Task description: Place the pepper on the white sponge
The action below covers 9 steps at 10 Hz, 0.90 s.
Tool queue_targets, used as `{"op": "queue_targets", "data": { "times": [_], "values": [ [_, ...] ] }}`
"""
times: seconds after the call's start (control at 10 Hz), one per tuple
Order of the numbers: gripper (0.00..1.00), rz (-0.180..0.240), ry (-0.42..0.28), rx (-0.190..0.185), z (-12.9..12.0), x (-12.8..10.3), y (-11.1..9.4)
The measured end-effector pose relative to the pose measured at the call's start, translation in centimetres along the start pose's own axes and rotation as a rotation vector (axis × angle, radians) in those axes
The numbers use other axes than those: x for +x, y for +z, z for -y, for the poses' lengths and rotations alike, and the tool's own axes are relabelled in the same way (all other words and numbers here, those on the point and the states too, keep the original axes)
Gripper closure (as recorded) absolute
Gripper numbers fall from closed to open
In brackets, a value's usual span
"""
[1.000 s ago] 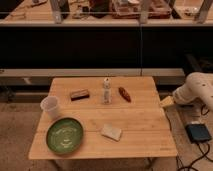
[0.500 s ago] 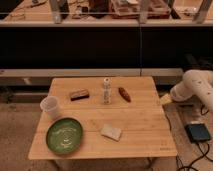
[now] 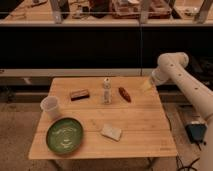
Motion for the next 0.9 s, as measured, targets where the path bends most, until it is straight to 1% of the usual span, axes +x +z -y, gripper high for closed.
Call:
{"op": "queue_targets", "data": {
  "times": [0.2,0.3,0.4,0.5,0.6,0.7,0.8,0.9],
  "values": [
    [0.2,-0.016,-0.017,0.033,0.8,2.7,1.6],
    [0.2,-0.024,-0.014,0.062,1.2,3.7,2.4],
    [0.2,-0.034,0.0,0.102,1.6,4.4,3.2],
    [0.2,-0.049,0.014,0.13,1.9,5.0,4.0],
    [0.2,-0.066,0.025,0.148,2.1,5.4,4.8],
    [0.2,-0.089,0.025,0.149,2.5,6.1,5.9],
    [0.2,-0.099,0.018,0.141,2.6,6.3,6.4],
    [0.2,-0.118,0.006,0.116,2.9,6.7,7.4]
  ]
}}
